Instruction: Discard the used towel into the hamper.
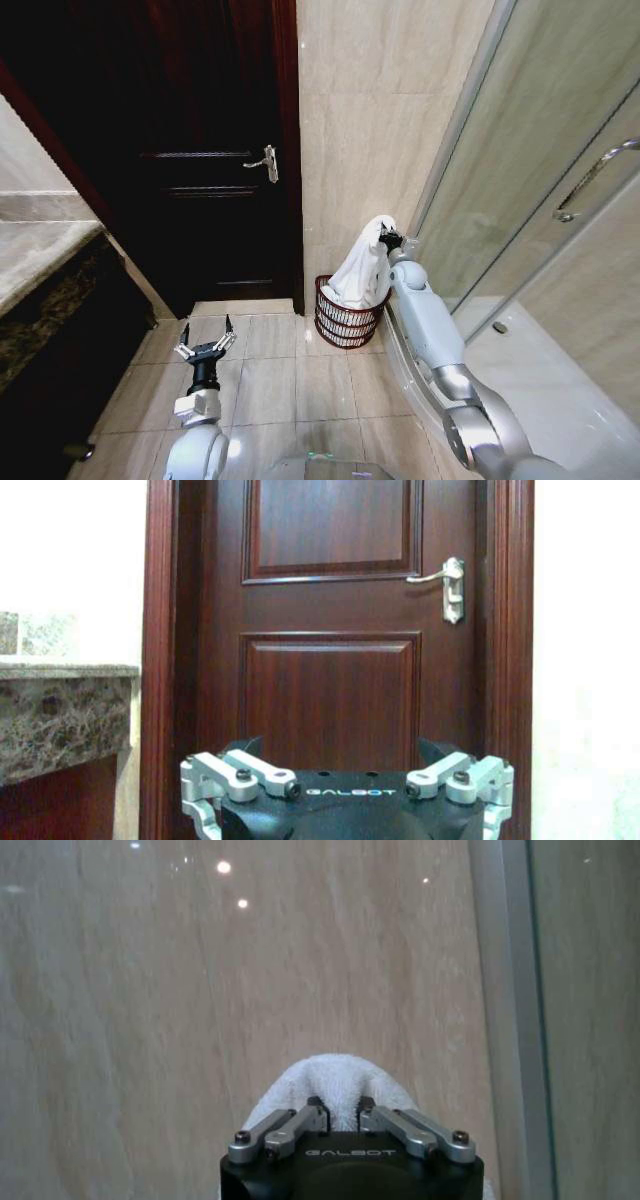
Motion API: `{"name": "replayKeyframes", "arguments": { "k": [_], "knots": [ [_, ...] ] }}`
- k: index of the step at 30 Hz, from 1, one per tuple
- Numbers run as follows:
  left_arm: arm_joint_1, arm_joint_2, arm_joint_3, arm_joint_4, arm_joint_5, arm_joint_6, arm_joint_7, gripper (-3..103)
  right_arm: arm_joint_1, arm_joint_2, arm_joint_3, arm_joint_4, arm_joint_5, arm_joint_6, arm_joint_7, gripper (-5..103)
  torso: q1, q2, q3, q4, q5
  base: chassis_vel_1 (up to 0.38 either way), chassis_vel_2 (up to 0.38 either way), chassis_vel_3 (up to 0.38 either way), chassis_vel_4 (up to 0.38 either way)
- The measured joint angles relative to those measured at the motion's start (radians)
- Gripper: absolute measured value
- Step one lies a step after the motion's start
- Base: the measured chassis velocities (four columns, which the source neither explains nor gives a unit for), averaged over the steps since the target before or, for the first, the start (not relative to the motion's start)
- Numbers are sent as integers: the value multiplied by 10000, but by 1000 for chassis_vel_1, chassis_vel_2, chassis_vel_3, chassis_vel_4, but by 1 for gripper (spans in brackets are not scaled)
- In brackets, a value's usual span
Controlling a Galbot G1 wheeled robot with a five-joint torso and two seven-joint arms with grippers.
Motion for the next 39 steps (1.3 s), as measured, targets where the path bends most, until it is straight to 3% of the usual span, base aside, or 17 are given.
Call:
{"name": "replayKeyframes", "arguments": {
  "k": [18,28,39],
  "knots": [
    [253,-395,106,-50,514,-371,-64,100,-1859,-212,132,1014,225,-375,-208,12,-1,0,-1,-1,0,0,0,0,0],
    [605,-755,135,-32,682,-966,-178,100,-3393,-232,396,1807,371,-476,-263,12,-1,0,-1,0,1,0,0,0,0],
    [634,-951,277,-5,919,-1026,-297,100,-4517,-360,541,2765,388,-652,-65,12,-1,-1,-1,-1,0,0,0,0,0]
  ]
}}
